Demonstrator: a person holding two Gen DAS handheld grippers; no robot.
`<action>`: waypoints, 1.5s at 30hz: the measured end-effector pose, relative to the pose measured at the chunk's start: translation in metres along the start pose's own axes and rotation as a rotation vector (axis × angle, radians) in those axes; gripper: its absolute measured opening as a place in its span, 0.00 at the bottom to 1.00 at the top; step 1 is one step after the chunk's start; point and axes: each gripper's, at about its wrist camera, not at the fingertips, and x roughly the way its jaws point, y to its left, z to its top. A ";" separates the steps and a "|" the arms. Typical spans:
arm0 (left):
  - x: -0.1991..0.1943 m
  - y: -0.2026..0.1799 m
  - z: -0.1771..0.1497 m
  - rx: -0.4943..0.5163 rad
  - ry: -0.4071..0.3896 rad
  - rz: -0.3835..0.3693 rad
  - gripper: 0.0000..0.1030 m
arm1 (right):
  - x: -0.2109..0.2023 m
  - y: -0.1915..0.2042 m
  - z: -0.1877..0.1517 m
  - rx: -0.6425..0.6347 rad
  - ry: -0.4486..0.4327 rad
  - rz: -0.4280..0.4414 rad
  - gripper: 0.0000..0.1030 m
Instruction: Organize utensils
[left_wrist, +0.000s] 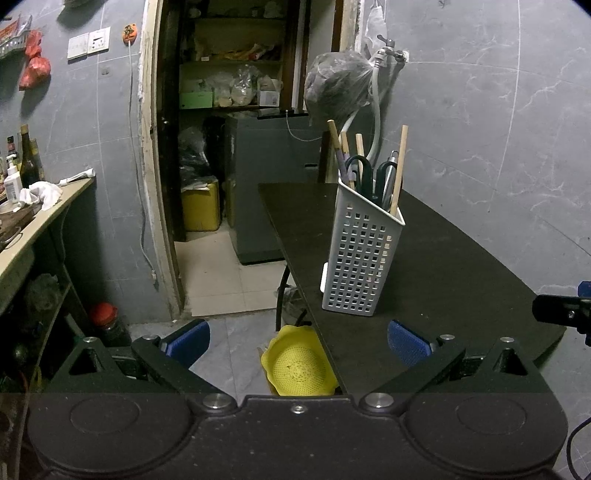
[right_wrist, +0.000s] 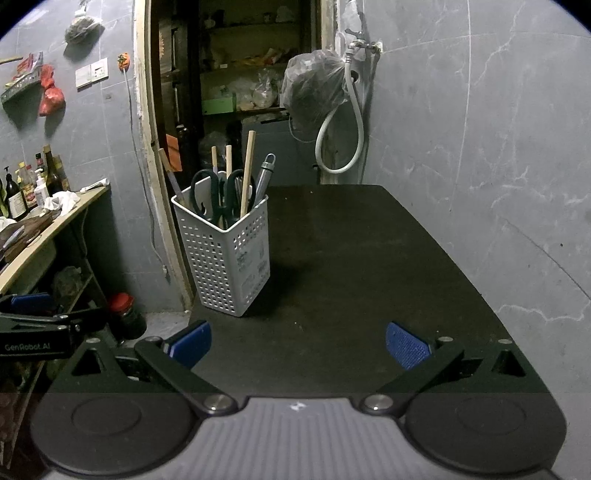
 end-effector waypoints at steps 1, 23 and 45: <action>0.000 0.000 0.000 0.000 0.000 0.000 0.99 | 0.000 0.000 0.000 -0.001 0.001 0.001 1.00; 0.000 -0.001 0.000 0.001 0.000 -0.001 0.99 | -0.001 0.000 -0.003 -0.002 -0.004 -0.002 1.00; 0.000 0.000 0.000 0.001 0.002 0.001 0.99 | -0.002 0.000 -0.003 -0.001 -0.003 -0.002 1.00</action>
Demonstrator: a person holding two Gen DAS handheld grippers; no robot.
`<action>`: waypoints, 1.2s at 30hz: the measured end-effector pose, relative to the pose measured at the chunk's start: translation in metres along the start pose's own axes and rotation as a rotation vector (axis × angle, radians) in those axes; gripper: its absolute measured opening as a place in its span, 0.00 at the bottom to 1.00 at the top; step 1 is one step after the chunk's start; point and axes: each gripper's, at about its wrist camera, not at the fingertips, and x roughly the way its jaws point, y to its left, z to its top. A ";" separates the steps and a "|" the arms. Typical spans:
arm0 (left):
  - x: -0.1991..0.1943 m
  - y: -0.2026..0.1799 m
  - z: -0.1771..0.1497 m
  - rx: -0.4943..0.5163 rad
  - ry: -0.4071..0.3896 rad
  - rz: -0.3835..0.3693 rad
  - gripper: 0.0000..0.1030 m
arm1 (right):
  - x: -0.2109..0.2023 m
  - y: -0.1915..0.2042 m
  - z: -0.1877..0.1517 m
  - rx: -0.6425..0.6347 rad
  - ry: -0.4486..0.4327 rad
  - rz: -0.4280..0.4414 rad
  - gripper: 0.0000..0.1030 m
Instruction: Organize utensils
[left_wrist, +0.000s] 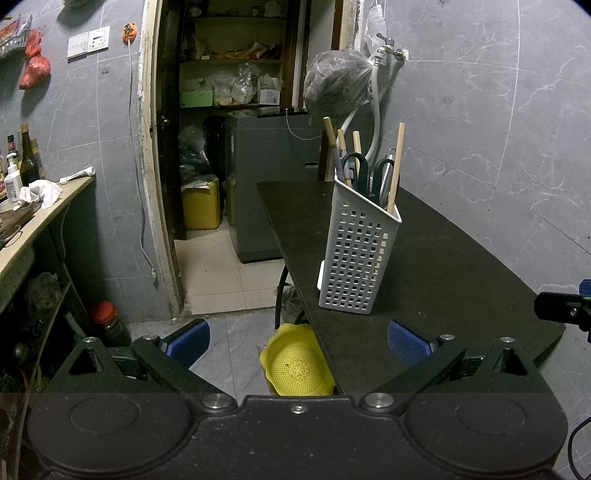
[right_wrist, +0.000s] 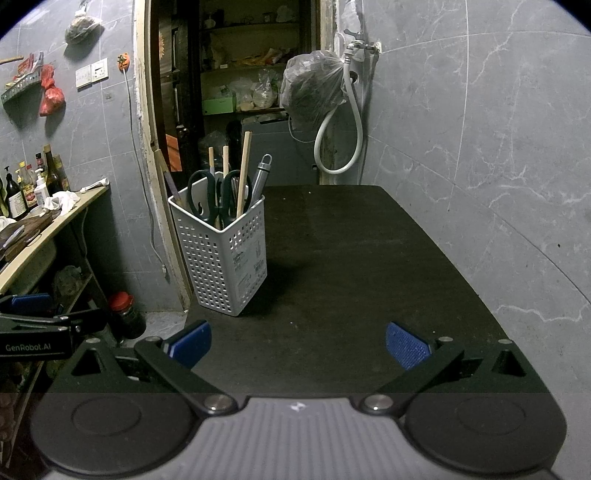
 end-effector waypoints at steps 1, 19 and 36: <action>0.000 0.000 0.000 -0.001 0.000 0.000 0.99 | 0.000 0.000 0.000 0.000 0.000 0.000 1.00; 0.000 0.000 0.001 -0.002 0.001 0.000 0.99 | 0.000 0.000 0.000 0.000 0.000 0.000 1.00; 0.001 -0.002 -0.002 0.002 -0.004 -0.005 0.99 | 0.000 0.001 0.000 0.000 0.001 0.000 1.00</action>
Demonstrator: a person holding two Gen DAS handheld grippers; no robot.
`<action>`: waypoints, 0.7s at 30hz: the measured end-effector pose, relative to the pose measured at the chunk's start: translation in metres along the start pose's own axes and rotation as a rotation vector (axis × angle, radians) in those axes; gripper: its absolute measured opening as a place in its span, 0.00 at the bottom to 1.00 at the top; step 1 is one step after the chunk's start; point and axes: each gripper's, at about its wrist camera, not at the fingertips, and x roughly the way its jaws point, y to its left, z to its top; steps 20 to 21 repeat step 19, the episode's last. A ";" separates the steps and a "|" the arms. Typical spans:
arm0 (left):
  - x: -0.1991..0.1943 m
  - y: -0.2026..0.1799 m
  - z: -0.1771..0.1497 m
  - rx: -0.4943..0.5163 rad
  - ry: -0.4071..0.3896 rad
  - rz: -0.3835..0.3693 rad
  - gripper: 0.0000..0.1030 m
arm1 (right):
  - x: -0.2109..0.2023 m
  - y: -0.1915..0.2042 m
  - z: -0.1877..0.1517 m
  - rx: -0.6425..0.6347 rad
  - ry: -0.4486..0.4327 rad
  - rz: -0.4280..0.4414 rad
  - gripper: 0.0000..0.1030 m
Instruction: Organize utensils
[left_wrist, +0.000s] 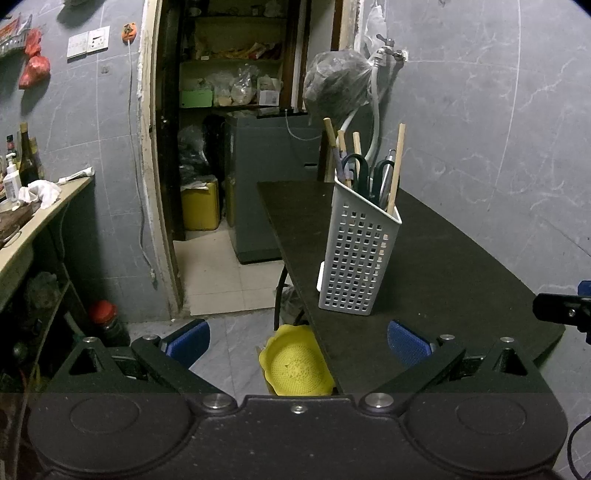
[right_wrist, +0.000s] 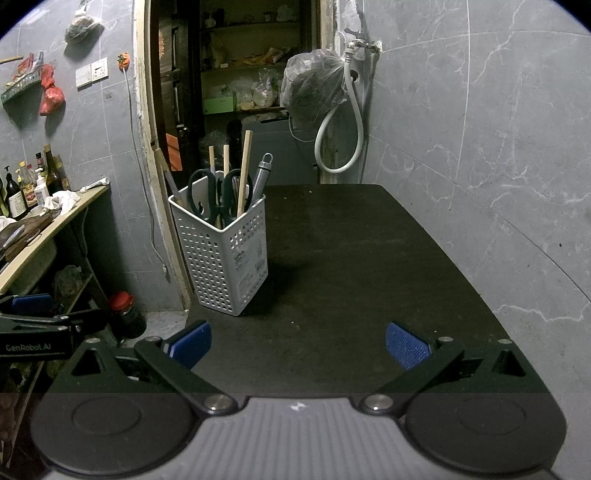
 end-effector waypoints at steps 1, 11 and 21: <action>0.000 0.000 -0.001 0.002 -0.001 -0.003 0.99 | 0.000 0.000 0.000 0.000 0.000 0.000 1.00; 0.000 -0.002 -0.002 0.023 -0.002 -0.025 0.99 | 0.000 0.000 0.000 0.000 0.001 0.000 1.00; 0.001 -0.002 -0.002 0.028 0.001 -0.026 0.99 | 0.002 -0.001 -0.002 -0.001 0.006 0.003 1.00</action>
